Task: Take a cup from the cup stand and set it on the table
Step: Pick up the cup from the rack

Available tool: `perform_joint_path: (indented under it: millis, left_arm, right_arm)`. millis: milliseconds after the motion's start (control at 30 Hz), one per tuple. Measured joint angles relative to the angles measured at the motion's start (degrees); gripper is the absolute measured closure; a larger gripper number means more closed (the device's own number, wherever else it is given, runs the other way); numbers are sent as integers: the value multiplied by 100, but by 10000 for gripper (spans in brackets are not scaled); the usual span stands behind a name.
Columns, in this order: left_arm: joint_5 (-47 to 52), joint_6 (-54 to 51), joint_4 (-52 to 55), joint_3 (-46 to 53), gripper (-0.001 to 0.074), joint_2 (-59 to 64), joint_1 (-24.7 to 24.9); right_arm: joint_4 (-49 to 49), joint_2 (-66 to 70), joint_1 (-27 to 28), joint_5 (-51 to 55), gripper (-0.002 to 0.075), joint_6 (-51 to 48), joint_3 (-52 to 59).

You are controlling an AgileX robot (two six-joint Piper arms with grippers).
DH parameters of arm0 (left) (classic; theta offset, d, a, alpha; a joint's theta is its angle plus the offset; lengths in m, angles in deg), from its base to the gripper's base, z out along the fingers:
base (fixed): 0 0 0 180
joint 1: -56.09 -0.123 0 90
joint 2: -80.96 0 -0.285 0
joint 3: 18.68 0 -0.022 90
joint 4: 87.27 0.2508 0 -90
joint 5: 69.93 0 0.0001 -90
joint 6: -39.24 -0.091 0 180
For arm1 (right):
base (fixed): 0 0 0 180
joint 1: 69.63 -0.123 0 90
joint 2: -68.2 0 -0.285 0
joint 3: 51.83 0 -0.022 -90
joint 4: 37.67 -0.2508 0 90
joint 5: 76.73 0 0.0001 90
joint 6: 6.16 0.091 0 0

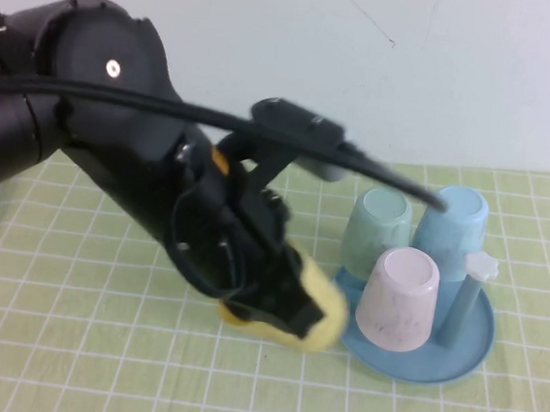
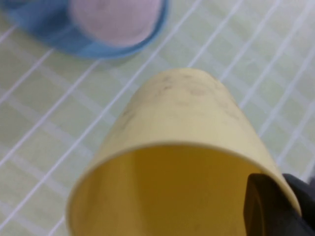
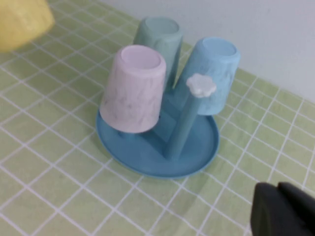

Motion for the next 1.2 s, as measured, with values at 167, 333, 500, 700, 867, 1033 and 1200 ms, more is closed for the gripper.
perform_joint_path:
  millis: [167, 333, 500, 700, 867, 1033, 1200]
  left_arm:
    - [159, 806, 1788, -9, 731, 108, 0]
    - [159, 1012, 2655, -45, 731, 506, 0]
    - [148, 1027, 2854, -45, 731, 1162, 0]
    - [75, 1003, 2885, -45, 730, 1834, 0]
    - [46, 1072, 2895, -45, 638, 2049, 0]
    - [99, 1182, 2895, -217, 368, 2049, 0]
    - [466, 1309, 2854, -679, 208, 2011, 0]
  right_arm:
    - [299, 0, 0, 164, 729, -32, 56]
    - [322, 0, 0, 198, 729, -32, 349]
    - [343, 0, 0, 198, 729, -32, 568]
    - [343, 0, 0, 146, 729, -32, 568]
    - [343, 0, 0, 146, 729, -32, 568]
    - [343, 0, 0, 143, 729, -32, 568]
    - [343, 0, 0, 143, 729, -32, 568]
